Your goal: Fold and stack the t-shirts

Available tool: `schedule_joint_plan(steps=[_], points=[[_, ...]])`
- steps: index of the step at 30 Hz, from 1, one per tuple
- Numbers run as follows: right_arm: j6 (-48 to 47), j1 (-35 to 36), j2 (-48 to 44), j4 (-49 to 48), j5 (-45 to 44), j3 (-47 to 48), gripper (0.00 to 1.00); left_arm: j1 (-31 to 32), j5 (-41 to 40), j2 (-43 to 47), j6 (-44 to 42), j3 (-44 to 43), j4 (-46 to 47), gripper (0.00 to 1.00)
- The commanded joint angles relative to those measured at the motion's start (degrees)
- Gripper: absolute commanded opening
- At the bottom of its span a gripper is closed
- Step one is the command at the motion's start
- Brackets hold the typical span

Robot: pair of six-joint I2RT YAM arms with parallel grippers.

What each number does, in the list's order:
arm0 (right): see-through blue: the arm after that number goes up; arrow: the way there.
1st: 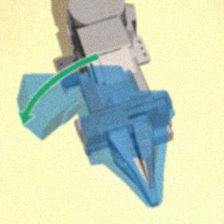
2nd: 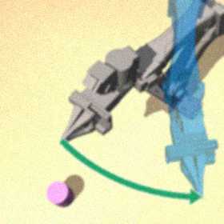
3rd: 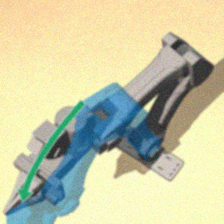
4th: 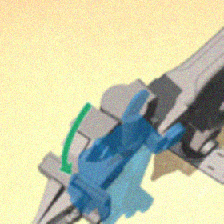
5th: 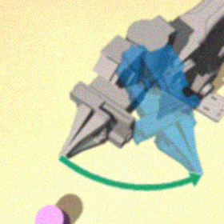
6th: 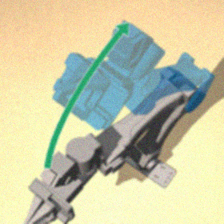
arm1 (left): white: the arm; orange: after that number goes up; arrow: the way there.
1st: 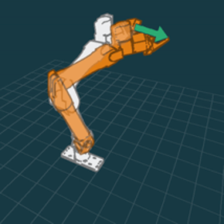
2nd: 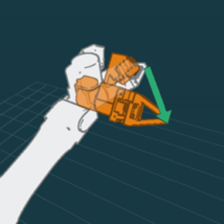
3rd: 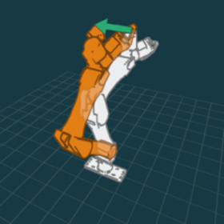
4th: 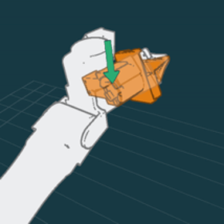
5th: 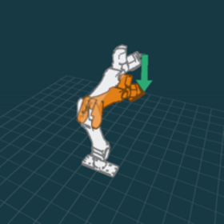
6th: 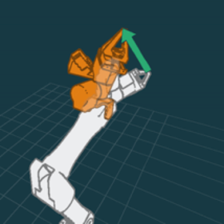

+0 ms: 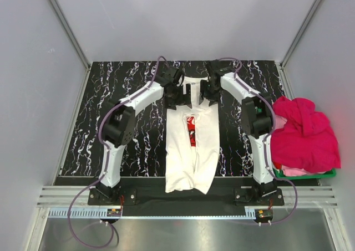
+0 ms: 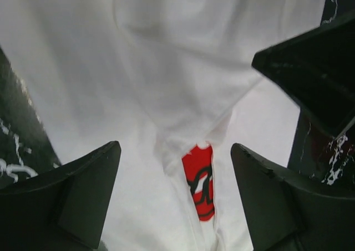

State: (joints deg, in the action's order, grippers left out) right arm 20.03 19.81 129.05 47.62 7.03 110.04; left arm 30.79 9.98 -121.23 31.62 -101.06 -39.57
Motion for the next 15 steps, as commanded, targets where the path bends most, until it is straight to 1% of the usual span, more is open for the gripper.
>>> schedule_joint_plan(steps=[1,4,6,8,9,10,11,12,13,14,15], points=[[-2.0,0.0,4.7,4.1,0.0,7.3,0.59,-1.5,3.2,-6.1,-1.3,-7.3,-0.5,0.86],[-2.0,0.0,10.4,6.9,-1.2,11.8,0.59,-2.6,4.3,-11.7,-1.2,-11.9,-1.2,0.86],[-1.9,-0.1,15.6,8.5,-1.5,17.6,0.59,-3.6,5.7,-15.8,-1.3,-14.4,-1.6,0.86],[-1.6,-0.2,19.8,11.4,-1.4,25.9,0.59,-4.5,6.9,-20.3,-1.3,-19.5,-2.6,0.86],[-1.2,-0.3,24.4,12.6,-0.9,29.3,0.60,-5.7,7.6,-22.2,-1.0,-21.9,-3.3,0.86],[-1.0,-0.7,26.8,14.1,-0.5,36.7,0.60,-6.5,8.5,-24.1,-1.0,-24.3,-4.5,0.86],[-0.8,-1.0,29.2,14.4,-0.1,40.5,0.60,-7.2,10.0,-25.9,-0.8,-29.7,-5.1,0.86],[-0.1,-1.4,32.7,13.9,1.3,43.6,0.60,-9.0,10.9,-29.2,-0.2,-32.0,-5.2,0.87],[0.4,-2.1,33.5,10.3,2.3,46.0,0.61,-9.9,11.8,-30.5,0.1,-34.4,-4.7,0.87],[0.9,-2.3,33.7,7.6,3.4,45.7,0.62,-10.8,13.8,-31.7,0.5,-37.2,-4.0,0.87],[2.2,-2.8,32.6,4.4,5.3,44.4,0.66,-12.7,15.1,-33.4,1.6,-38.2,-1.2,0.87]])
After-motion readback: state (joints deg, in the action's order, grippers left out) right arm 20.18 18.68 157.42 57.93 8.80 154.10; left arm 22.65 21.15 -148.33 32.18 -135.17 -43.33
